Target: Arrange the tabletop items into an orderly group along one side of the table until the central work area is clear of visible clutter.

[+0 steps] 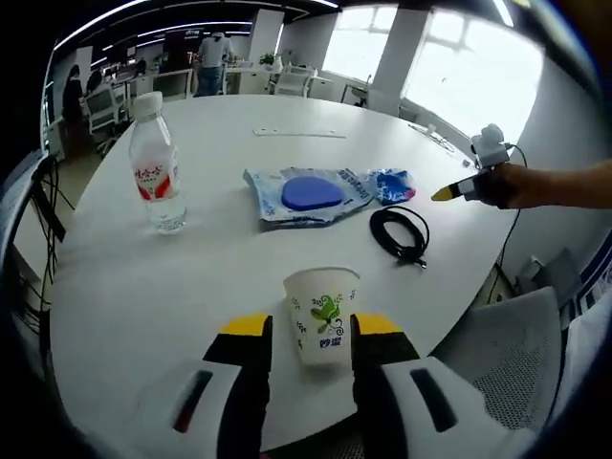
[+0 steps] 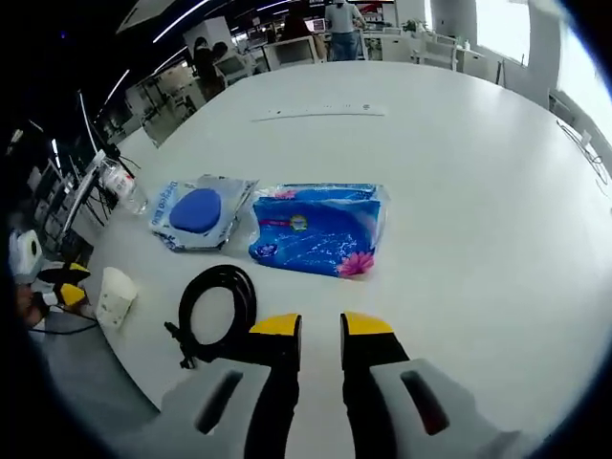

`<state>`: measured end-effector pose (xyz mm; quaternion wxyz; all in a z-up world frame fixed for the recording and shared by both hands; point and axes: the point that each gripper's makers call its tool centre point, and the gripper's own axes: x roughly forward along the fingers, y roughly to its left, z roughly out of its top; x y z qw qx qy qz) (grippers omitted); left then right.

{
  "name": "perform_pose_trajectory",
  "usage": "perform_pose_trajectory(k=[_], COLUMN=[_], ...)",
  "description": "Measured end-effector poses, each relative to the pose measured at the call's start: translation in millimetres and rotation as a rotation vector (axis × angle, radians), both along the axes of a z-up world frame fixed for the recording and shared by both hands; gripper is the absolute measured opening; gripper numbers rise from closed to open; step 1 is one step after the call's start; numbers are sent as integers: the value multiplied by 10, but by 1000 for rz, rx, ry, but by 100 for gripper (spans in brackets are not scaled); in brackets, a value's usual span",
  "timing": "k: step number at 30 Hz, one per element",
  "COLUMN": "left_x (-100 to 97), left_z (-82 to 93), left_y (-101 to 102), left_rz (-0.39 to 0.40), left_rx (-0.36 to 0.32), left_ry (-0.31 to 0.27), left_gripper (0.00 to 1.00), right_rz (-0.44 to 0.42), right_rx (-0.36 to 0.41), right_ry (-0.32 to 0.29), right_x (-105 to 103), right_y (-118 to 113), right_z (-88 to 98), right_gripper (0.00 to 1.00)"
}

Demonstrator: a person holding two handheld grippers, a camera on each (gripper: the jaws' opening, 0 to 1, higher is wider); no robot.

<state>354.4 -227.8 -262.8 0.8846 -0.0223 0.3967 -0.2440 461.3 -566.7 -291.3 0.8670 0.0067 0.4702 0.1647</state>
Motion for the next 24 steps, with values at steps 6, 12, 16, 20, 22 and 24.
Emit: perform_pose_trajectory(k=[6,12,16,20,22,24], left_x=[13,-1,10,8,15,26], left_z=[1,-70,-133,-196,-234,-277], left_y=[-49,-128,-158,-200,-218,-222], left_rz=[-6,-25,-17,-12,-11,-9], left_rx=[-8,-4,-5,4,8,15], left_ry=[5,35,61,91,103,113], left_gripper=[33,36,38,41,42,43], right_rz=[43,83,118,155,172,185], right_rx=[-1,7,14,18,24,30], right_ry=[-16,-18,-16,-18,-23,-24], right_x=[-15,-57,-84,-128,-132,-148], right_y=[81,186,280,392,440,498], right_z=[63,74,65,75,84,100], right_gripper=[14,14,15,16,16,16])
